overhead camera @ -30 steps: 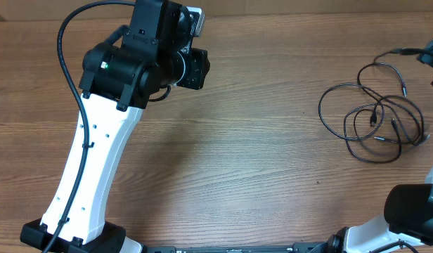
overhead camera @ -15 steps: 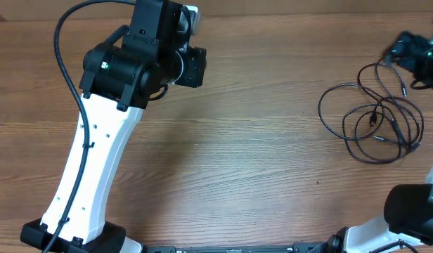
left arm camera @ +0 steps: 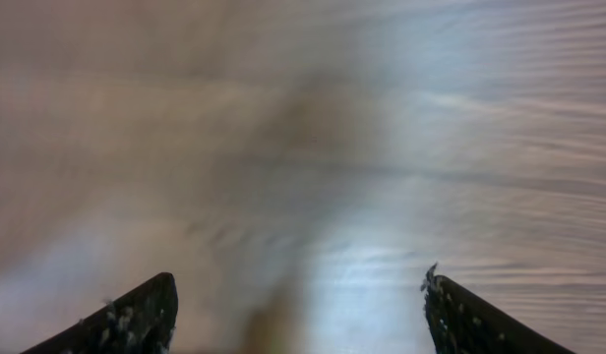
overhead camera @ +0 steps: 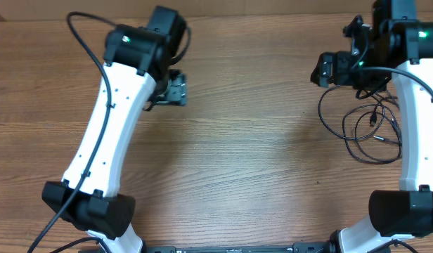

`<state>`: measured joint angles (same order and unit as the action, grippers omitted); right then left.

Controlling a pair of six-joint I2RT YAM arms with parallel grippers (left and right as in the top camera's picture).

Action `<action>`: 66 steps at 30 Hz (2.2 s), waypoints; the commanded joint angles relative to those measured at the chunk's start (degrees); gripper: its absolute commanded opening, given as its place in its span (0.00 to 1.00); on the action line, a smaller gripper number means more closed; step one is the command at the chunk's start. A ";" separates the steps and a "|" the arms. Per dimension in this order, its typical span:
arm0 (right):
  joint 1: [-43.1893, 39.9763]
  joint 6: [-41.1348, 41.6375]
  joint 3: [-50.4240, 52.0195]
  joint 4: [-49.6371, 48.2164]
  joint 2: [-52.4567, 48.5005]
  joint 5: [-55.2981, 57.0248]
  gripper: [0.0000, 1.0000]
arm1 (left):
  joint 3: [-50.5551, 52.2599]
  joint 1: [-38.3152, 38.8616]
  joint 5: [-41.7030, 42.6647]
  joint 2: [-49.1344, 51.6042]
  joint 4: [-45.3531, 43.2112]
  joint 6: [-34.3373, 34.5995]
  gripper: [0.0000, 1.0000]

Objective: Untangle cables

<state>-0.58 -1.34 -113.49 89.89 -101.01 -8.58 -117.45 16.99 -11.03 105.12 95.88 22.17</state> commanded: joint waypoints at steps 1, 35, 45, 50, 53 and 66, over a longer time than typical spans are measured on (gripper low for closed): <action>1.20 3.37 0.70 1.14 0.94 5.14 1.00 | 0.50 -4.63 2.58 -1.44 0.96 0.96 0.80; 1.53 6.05 55.69 -28.92 63.71 5.97 1.00 | 54.51 -13.97 7.65 -70.90 -27.93 -6.75 0.99; 1.53 6.05 55.69 -28.92 63.67 5.97 1.00 | 54.55 -13.97 7.67 -71.01 -24.30 -6.75 1.00; 1.53 6.05 55.69 -28.92 63.67 5.97 1.00 | 54.58 -13.97 7.67 -71.01 -23.21 -6.75 0.99; 1.53 6.05 55.69 -28.89 63.91 5.97 1.00 | 54.58 -13.97 7.65 -71.01 -23.21 -6.75 1.00; 1.55 5.64 64.72 -50.23 78.01 7.45 1.00 | 54.58 -13.97 7.67 -71.01 -23.21 -6.75 1.00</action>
<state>0.80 4.43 -52.29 43.05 -27.35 -2.02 -63.11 3.11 -4.03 34.54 72.64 16.29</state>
